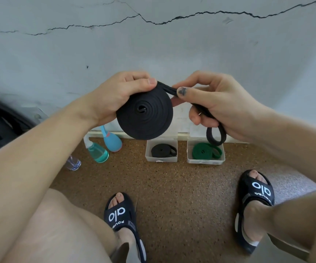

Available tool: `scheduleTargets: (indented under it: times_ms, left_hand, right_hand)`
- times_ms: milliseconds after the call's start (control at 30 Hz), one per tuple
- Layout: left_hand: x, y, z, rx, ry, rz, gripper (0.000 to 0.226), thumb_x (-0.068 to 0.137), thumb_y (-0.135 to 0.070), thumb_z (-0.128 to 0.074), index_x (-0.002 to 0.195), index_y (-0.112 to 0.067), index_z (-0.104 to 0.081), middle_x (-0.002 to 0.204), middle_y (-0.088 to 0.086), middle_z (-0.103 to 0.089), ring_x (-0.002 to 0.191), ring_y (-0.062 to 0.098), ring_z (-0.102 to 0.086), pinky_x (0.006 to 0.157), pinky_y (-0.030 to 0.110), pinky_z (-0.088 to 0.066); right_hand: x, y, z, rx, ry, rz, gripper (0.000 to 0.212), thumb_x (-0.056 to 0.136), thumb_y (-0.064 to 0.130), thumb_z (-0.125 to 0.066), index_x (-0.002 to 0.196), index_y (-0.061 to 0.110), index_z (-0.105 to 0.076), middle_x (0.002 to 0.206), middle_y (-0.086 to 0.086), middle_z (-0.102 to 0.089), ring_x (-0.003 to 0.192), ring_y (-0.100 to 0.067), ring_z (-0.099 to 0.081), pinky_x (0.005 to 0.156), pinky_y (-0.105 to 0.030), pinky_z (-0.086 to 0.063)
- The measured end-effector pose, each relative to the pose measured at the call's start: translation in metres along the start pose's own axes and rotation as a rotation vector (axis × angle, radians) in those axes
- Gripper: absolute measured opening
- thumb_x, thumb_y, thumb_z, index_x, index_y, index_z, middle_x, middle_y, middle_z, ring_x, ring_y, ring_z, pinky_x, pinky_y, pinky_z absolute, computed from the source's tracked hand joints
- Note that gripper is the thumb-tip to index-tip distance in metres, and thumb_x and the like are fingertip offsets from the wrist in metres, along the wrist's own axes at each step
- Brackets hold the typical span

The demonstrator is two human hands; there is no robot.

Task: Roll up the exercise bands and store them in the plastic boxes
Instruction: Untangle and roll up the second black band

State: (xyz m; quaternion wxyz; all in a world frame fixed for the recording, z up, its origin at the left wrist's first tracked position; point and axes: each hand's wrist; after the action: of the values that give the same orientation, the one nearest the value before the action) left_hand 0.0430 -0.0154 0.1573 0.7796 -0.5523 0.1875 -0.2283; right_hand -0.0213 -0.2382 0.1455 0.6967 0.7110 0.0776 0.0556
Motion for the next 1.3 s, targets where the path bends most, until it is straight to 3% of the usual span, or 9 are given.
scheduleTargets:
  times_ms: [267,433,567,767,867,967,1100,1200,1300]
  left_hand:
    - [0.01,0.004,-0.012,-0.057,-0.202,-0.045,0.026,0.104,-0.024,-0.051,0.093,-0.003,-0.063,0.081,0.007,-0.063,0.072,0.017,-0.061,0.064,0.027,-0.05]
    - [0.007,0.001,-0.001,0.028,0.027,0.092,0.049,0.098,-0.037,-0.049,0.119,0.004,-0.065,0.107,0.015,-0.074,0.094,0.025,-0.07,0.081,0.033,-0.057]
    - [0.004,0.002,-0.005,0.191,0.152,0.085,0.038,0.096,-0.042,-0.06,0.097,-0.005,-0.068,0.084,0.0,-0.073,0.078,0.013,-0.068,0.068,0.02,-0.053]
    - [0.005,0.007,-0.007,0.112,0.047,0.004,0.021,0.1,-0.033,-0.057,0.087,-0.02,-0.066,0.081,-0.004,-0.07,0.077,0.011,-0.066,0.068,0.02,-0.052]
    - [0.004,0.01,-0.001,0.069,-0.066,-0.029,0.022,0.103,-0.027,-0.054,0.088,-0.021,-0.068,0.082,-0.005,-0.071,0.079,0.01,-0.067,0.071,0.02,-0.052]
    - [0.003,0.01,0.004,0.04,-0.152,-0.049,0.026,0.105,-0.023,-0.051,0.085,-0.023,-0.068,0.079,-0.008,-0.07,0.077,0.008,-0.066,0.07,0.02,-0.052]
    - [0.005,0.005,-0.003,-0.036,-0.224,-0.045,0.024,0.106,-0.022,-0.05,0.091,-0.016,-0.068,0.084,-0.001,-0.07,0.08,0.012,-0.067,0.072,0.024,-0.054]
    - [0.007,-0.001,-0.006,-0.106,-0.283,-0.047,0.037,0.106,-0.027,-0.05,0.111,0.006,-0.064,0.1,0.016,-0.069,0.089,0.024,-0.066,0.081,0.037,-0.054]
    - [0.006,-0.006,-0.014,-0.152,-0.328,-0.058,0.051,0.106,-0.03,-0.049,0.126,0.016,-0.053,0.117,0.035,-0.064,0.098,0.032,-0.066,0.093,0.052,-0.055]
  right_hand:
    - [-0.008,-0.018,-0.021,0.138,-0.097,0.046,0.027,0.095,0.009,-0.071,0.12,0.015,-0.064,0.08,-0.003,-0.074,0.048,-0.017,-0.058,0.041,-0.024,-0.042]
    - [-0.001,-0.011,-0.011,0.071,-0.029,0.003,0.023,0.091,0.004,-0.073,0.112,0.012,-0.07,0.076,-0.005,-0.07,0.051,-0.016,-0.058,0.04,-0.024,-0.041]
    - [0.003,-0.008,-0.004,-0.05,0.069,-0.062,0.023,0.09,0.005,-0.073,0.111,0.015,-0.073,0.072,-0.002,-0.069,0.057,-0.015,-0.057,0.043,-0.025,-0.043]
    - [0.004,-0.005,0.003,-0.156,0.057,0.007,0.024,0.095,0.009,-0.069,0.117,0.019,-0.071,0.092,-0.009,-0.079,0.075,-0.016,-0.069,0.05,-0.029,-0.052]
    - [0.001,-0.003,0.012,-0.177,-0.014,0.062,0.016,0.099,0.011,-0.065,0.113,0.013,-0.072,0.093,-0.008,-0.079,0.07,-0.018,-0.067,0.045,-0.026,-0.049]
    - [-0.001,-0.007,0.012,-0.155,-0.046,0.113,0.011,0.101,0.012,-0.063,0.106,0.01,-0.072,0.089,-0.008,-0.078,0.056,-0.016,-0.048,0.038,-0.024,-0.035]
    - [0.001,-0.016,0.002,-0.038,-0.106,0.147,0.013,0.102,0.009,-0.06,0.103,0.012,-0.073,0.087,-0.012,-0.074,0.056,-0.017,-0.041,0.04,-0.023,-0.03]
    - [0.002,-0.021,-0.002,-0.02,-0.147,0.174,0.017,0.104,0.013,-0.058,0.107,0.019,-0.074,0.098,-0.026,-0.066,0.062,-0.023,-0.046,0.044,-0.025,-0.036]
    - [0.003,-0.023,-0.006,0.047,-0.161,0.187,0.02,0.106,0.012,-0.054,0.111,0.02,-0.072,0.089,-0.007,-0.073,0.064,-0.021,-0.052,0.051,-0.027,-0.043]
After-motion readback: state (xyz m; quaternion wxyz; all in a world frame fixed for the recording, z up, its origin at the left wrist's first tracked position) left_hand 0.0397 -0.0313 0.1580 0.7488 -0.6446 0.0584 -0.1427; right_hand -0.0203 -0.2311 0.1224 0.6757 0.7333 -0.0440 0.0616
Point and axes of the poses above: each hand's wrist, its own x-axis towards the middle knuckle, its own z-axis out of the back of the hand, y = z × x
